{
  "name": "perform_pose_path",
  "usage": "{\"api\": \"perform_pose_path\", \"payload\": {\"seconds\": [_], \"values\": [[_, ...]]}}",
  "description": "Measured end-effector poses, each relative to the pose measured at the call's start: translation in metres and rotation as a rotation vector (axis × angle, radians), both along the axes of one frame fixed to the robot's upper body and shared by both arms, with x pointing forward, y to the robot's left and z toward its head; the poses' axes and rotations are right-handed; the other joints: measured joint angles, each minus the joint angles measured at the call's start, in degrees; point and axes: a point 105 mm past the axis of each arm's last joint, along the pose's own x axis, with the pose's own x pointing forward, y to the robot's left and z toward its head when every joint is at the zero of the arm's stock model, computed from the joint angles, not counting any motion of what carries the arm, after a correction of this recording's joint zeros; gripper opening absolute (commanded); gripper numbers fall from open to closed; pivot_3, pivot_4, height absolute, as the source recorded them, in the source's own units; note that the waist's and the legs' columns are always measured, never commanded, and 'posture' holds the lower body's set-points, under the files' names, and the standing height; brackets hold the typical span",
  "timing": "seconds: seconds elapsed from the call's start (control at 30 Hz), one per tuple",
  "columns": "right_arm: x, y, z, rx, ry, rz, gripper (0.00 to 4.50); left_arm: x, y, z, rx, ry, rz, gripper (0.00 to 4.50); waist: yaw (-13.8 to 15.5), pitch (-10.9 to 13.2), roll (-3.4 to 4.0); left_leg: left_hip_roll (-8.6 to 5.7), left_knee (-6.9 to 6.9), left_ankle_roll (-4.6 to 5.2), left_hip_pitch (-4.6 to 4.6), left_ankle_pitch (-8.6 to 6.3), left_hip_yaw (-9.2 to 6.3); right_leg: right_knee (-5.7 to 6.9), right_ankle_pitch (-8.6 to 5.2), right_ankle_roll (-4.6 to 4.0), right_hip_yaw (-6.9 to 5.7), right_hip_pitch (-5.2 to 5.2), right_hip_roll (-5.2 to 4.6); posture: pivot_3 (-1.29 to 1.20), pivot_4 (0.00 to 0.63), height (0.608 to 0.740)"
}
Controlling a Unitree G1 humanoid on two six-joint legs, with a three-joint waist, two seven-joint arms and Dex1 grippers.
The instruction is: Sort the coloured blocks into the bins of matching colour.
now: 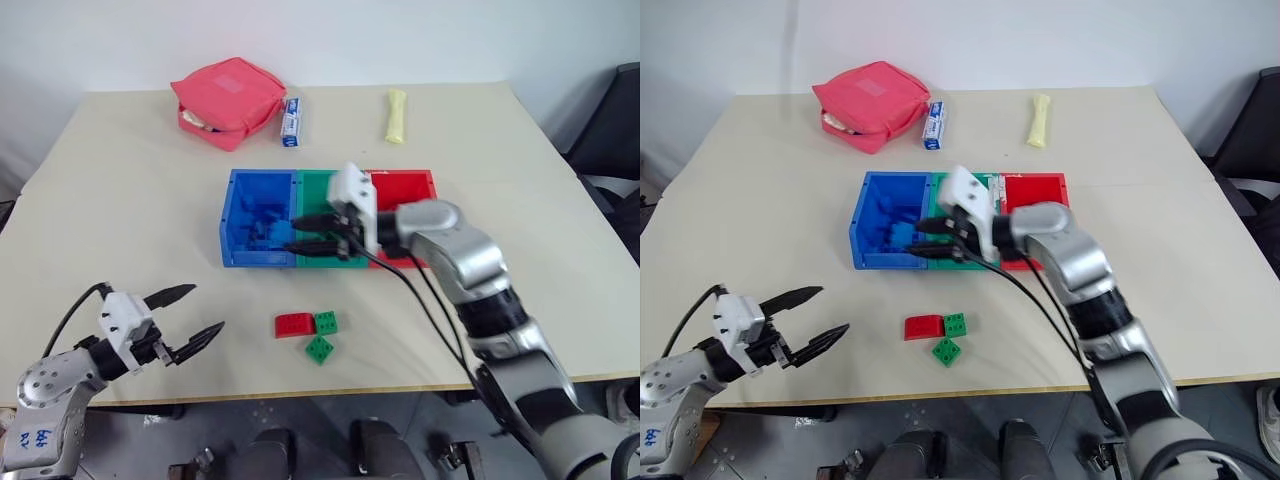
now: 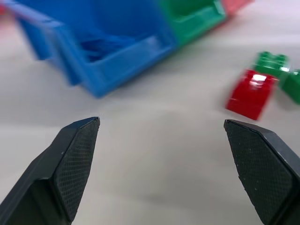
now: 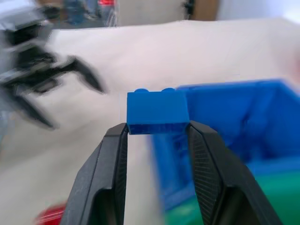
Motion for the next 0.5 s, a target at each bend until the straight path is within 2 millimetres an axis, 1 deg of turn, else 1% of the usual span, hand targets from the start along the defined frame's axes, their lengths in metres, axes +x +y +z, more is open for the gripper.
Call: {"api": "perform_pose_path", "payload": {"seconds": [0.03,0.07,0.17,0.27,0.37,0.5], "values": [[0.010,0.007,-0.002,-0.016,-0.010,-0.037,1.43,-0.002,0.003,0.000,-0.023,-0.006,0.031,4.50,-0.03,-0.01,-0.02,-0.01,0.00,0.00,0.00,0.00,0.00,0.17,0.00,-0.04,-0.01,-0.08,-0.01,0.00,0.150,0.740],[0.019,0.010,-0.004,-0.031,-0.016,-0.070,1.43,-0.003,0.004,0.000,-0.035,-0.009,0.050,4.50,0.04,-0.01,-0.02,-0.05,0.01,0.00,-0.03,0.00,-0.04,0.22,0.00,-0.06,-0.03,-0.13,-0.03,0.00,0.150,0.740],[0.031,0.011,-0.009,-0.059,-0.023,-0.105,1.43,-0.008,0.005,0.002,-0.042,-0.011,0.069,4.50,0.05,-0.02,-0.03,-0.08,0.03,0.01,-0.07,-0.01,-0.03,0.25,0.03,-0.11,-0.04,-0.12,-0.04,0.00,0.150,0.740],[0.032,0.010,-0.010,-0.067,-0.028,-0.089,1.43,-0.011,0.004,0.004,-0.040,-0.012,0.073,4.50,-0.08,-0.01,-0.03,-0.07,0.02,0.02,-0.07,-0.01,0.00,0.22,0.03,-0.11,-0.04,-0.10,-0.03,0.00,0.150,0.740],[0.029,0.010,-0.010,-0.069,-0.032,-0.059,1.43,-0.010,0.005,0.004,-0.043,-0.009,0.078,4.50,-0.13,-0.01,-0.03,-0.02,0.01,-0.03,-0.06,0.02,0.00,0.21,0.01,-0.14,-0.05,-0.14,0.00,0.00,0.150,0.740],[0.027,0.003,-0.001,-0.037,-0.034,-0.056,1.43,-0.004,0.001,0.010,-0.040,-0.024,0.053,4.50,-0.10,-0.01,-0.03,-0.01,0.01,-0.07,-0.06,0.04,0.00,0.21,0.00,-0.16,-0.06,-0.13,0.00,0.00,0.150,0.740]]}}
